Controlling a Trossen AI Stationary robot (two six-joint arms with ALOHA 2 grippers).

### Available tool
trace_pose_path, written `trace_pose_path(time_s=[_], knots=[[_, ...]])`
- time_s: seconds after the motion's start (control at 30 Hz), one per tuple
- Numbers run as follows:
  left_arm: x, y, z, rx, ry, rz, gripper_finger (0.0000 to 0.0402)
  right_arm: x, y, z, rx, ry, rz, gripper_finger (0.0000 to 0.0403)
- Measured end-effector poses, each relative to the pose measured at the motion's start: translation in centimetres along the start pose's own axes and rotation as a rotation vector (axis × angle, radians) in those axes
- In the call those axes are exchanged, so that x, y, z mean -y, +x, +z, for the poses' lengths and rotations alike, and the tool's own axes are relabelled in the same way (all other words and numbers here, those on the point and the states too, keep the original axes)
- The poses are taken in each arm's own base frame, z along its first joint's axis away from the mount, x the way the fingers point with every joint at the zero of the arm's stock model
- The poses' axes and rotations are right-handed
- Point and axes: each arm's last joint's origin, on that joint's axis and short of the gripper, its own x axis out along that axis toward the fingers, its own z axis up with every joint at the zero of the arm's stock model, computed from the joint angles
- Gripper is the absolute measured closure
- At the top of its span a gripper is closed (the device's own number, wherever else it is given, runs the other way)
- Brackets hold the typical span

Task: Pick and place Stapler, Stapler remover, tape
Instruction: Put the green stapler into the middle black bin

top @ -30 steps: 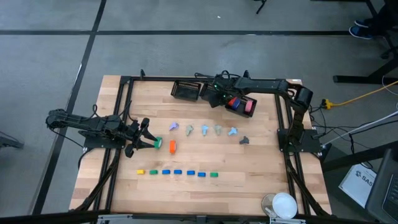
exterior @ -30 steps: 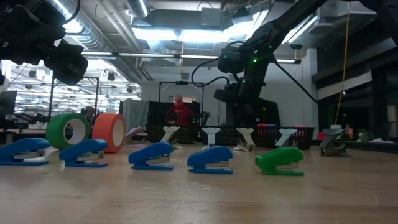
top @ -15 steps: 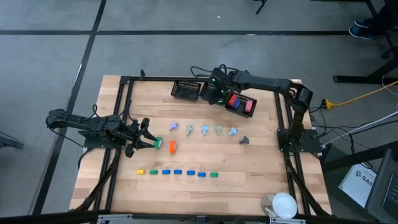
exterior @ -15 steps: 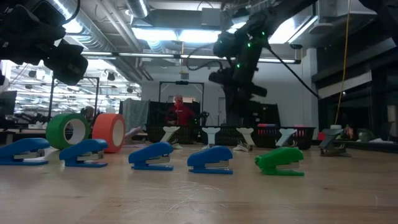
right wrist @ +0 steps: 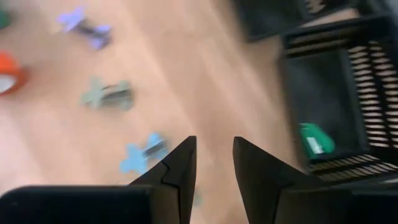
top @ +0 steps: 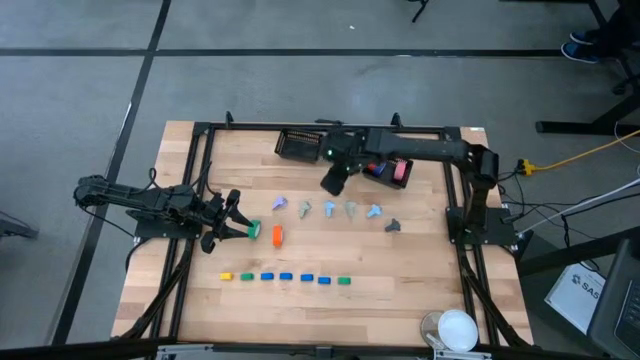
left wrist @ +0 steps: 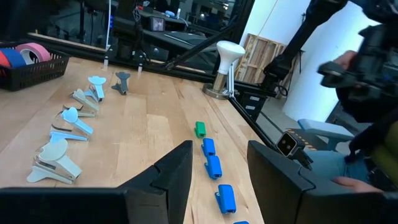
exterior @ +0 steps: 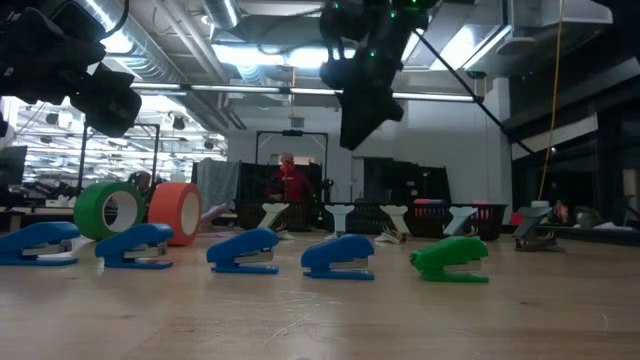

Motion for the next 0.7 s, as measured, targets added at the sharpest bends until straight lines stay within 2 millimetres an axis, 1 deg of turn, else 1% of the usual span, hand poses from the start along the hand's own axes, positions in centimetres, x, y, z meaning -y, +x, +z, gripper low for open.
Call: trace_pose_path(time_s=[0.3, 0.43, 0.7], knots=[[0.0, 0.0, 0.0, 0.000, 0.000, -0.001, 0.0251, -6.2, -0.9, -2.4, -0.007, -0.146, 0.072, 0.0292], [0.0, 0.0, 0.0, 0.000, 0.000, -0.001, 0.0251, -8.5, -1.4, -3.7, -0.033, -0.198, 0.136, 0.0292], [0.0, 0.0, 0.0, 0.000, 0.000, -0.001, 0.0251, -12.9, -2.5, -6.5, -0.044, -0.302, 0.192, 0.0292]])
